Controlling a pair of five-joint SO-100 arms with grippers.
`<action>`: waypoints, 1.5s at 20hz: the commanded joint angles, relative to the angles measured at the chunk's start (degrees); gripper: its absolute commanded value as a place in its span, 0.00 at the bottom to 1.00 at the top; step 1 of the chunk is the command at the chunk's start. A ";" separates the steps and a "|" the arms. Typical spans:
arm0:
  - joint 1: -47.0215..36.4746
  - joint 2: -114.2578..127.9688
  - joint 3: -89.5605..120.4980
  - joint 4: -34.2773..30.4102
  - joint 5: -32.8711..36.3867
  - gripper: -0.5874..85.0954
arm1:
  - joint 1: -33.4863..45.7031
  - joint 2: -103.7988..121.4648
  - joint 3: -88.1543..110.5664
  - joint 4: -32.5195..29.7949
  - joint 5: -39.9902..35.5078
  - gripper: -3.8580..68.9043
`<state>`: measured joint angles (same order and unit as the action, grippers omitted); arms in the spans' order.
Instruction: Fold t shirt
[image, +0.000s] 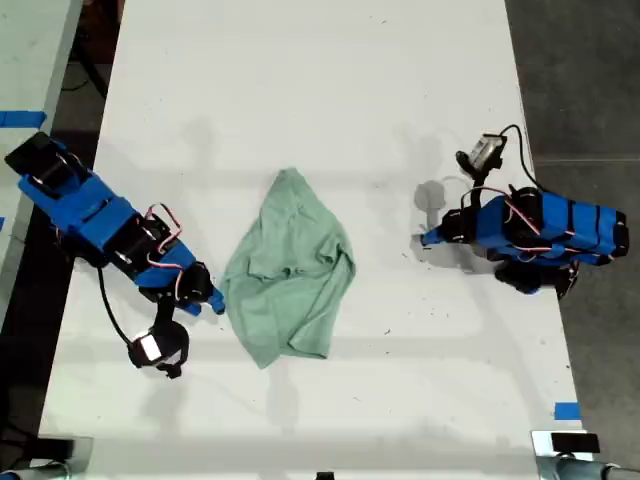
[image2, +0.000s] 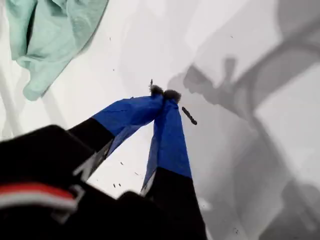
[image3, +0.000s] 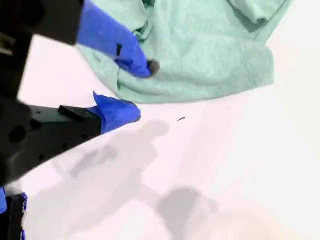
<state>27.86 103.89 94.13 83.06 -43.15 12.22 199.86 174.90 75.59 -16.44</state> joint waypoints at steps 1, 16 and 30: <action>0.79 -5.54 -5.45 -1.32 -4.57 0.30 | 0.00 0.70 3.43 0.09 -0.88 0.03; -3.16 -26.72 1.23 -12.04 -9.76 0.09 | -0.35 0.70 3.43 0.09 -0.62 0.03; 5.36 -3.25 -2.46 6.42 -1.41 0.00 | 0.09 0.70 3.43 0.09 -0.70 0.03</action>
<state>31.73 93.08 95.45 86.48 -45.62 12.22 199.86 174.90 75.59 -16.44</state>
